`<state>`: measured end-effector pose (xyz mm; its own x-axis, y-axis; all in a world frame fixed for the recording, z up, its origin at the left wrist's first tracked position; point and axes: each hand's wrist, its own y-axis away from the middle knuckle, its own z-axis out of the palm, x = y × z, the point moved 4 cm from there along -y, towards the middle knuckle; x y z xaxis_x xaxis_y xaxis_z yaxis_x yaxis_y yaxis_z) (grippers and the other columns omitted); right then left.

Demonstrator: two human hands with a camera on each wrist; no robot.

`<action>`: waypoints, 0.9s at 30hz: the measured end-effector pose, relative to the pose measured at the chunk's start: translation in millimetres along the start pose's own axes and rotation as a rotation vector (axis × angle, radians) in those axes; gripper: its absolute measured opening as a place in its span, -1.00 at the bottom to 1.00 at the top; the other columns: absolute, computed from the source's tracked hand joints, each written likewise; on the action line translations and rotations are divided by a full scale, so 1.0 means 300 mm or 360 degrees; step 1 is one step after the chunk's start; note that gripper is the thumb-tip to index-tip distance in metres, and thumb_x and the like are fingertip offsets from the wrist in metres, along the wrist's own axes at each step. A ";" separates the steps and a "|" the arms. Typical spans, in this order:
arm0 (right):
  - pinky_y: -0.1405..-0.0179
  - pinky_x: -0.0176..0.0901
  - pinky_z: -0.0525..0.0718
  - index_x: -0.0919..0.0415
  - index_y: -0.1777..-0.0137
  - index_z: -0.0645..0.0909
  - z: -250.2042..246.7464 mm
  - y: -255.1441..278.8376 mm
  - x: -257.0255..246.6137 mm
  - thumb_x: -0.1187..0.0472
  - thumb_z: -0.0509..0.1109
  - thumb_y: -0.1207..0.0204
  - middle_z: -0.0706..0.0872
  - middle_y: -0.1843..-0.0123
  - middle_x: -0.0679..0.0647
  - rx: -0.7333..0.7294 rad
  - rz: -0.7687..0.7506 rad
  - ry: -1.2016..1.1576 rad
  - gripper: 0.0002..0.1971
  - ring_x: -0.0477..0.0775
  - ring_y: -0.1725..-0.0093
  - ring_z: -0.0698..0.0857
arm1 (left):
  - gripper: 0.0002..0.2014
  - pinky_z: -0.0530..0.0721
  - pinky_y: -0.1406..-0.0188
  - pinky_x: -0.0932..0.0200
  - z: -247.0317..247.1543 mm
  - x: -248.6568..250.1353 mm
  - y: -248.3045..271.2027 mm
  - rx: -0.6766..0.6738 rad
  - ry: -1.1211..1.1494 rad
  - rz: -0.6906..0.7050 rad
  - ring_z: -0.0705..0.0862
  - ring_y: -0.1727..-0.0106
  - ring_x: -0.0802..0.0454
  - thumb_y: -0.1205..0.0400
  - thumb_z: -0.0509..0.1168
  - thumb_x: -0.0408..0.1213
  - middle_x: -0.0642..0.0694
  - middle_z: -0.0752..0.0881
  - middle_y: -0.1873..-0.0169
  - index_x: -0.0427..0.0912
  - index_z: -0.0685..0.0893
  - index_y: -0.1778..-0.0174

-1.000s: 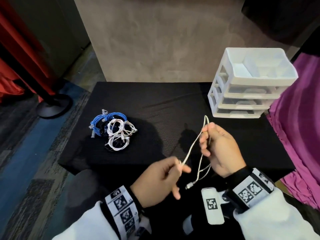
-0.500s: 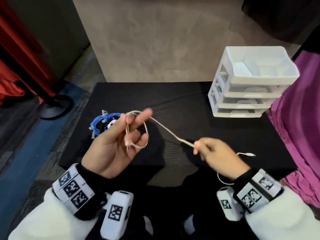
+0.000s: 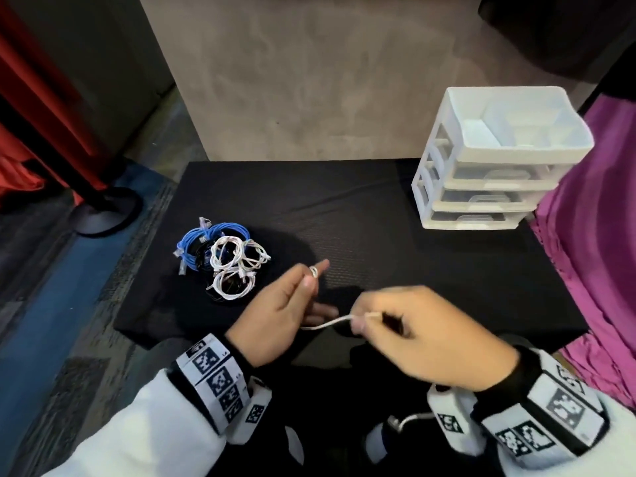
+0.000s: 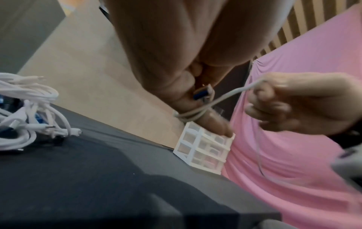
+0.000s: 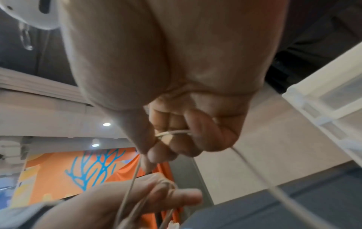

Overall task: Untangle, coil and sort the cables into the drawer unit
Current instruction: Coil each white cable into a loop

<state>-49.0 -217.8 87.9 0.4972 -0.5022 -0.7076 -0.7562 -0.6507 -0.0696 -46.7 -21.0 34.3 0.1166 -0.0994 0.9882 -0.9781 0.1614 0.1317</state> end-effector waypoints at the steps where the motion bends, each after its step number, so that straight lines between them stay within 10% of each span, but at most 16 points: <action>1: 0.02 0.09 0.69 -0.10 0.04 0.71 -0.026 -0.006 0.017 0.00 0.40 -0.71 0.75 0.20 -0.07 0.0086 0.0009 0.0024 -0.89 -0.03 0.11 0.72 | -0.76 0.79 0.13 -0.06 0.019 0.005 0.021 -0.0078 -0.0053 -0.0004 0.86 0.08 -0.29 -0.86 0.04 -0.22 0.12 0.63 -0.51 -0.15 0.44 0.12; 6: -0.12 0.04 0.61 -0.14 0.10 0.80 -0.053 -0.040 0.100 -0.06 0.47 -0.64 0.78 0.18 -0.08 0.0331 0.0151 -0.0005 -0.88 0.00 0.06 0.67 | -0.66 0.40 0.51 0.12 0.108 0.088 0.097 -0.0373 -0.0292 0.0056 0.43 0.63 0.10 -0.90 -0.06 -0.26 0.33 0.72 0.49 -0.45 0.48 -0.04; 13: -0.08 0.20 0.64 0.07 0.08 0.75 0.081 -0.062 0.220 0.10 0.38 -0.78 0.75 0.23 0.04 0.0420 0.0348 -0.0513 -0.79 0.04 0.17 0.70 | -0.77 0.29 0.61 0.31 0.114 0.076 0.095 -0.0361 0.0912 -0.0222 0.27 0.64 0.20 -0.80 0.11 -0.11 -0.09 0.53 0.40 -0.21 0.49 0.00; 17: 0.14 0.04 0.62 0.07 0.12 0.71 0.214 -0.034 0.212 0.11 0.31 -0.82 0.68 0.37 0.02 0.0293 0.0421 -0.0564 -0.73 -0.11 0.34 0.58 | -0.78 0.56 0.43 0.32 0.057 0.140 0.063 -0.0150 0.1317 -0.0120 0.53 0.46 0.20 -0.84 0.03 -0.16 -0.19 0.77 -0.30 -0.10 0.48 0.07; 21: 0.23 0.11 0.65 0.05 0.14 0.69 0.296 0.017 0.133 0.04 0.26 -0.83 0.75 0.35 0.12 0.0036 0.0449 -0.0538 -0.68 -0.01 0.42 0.59 | -0.80 0.82 0.08 0.14 -0.023 0.140 0.012 0.0261 0.1080 0.0062 0.84 -0.15 -0.09 -0.84 0.06 -0.21 -0.16 0.70 -0.45 -0.15 0.50 0.04; 27: 0.18 0.05 0.71 -0.09 0.03 0.64 0.238 0.079 0.020 -0.18 0.21 -0.80 0.74 0.29 0.08 -0.0262 0.0299 -0.0251 -0.71 0.03 0.34 0.68 | -0.77 0.74 -0.29 -0.01 -0.093 0.108 -0.011 0.0464 -0.0022 0.0385 0.78 -0.31 0.02 -0.87 -0.05 -0.18 0.01 0.37 -0.70 -0.14 0.43 0.02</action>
<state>-94.2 -195.6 31.8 0.2728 -0.5361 -0.7989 -0.7430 -0.6449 0.1790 -34.9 2.7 68.1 -0.1241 -0.1064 0.9866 -0.9854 -0.1039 -0.1351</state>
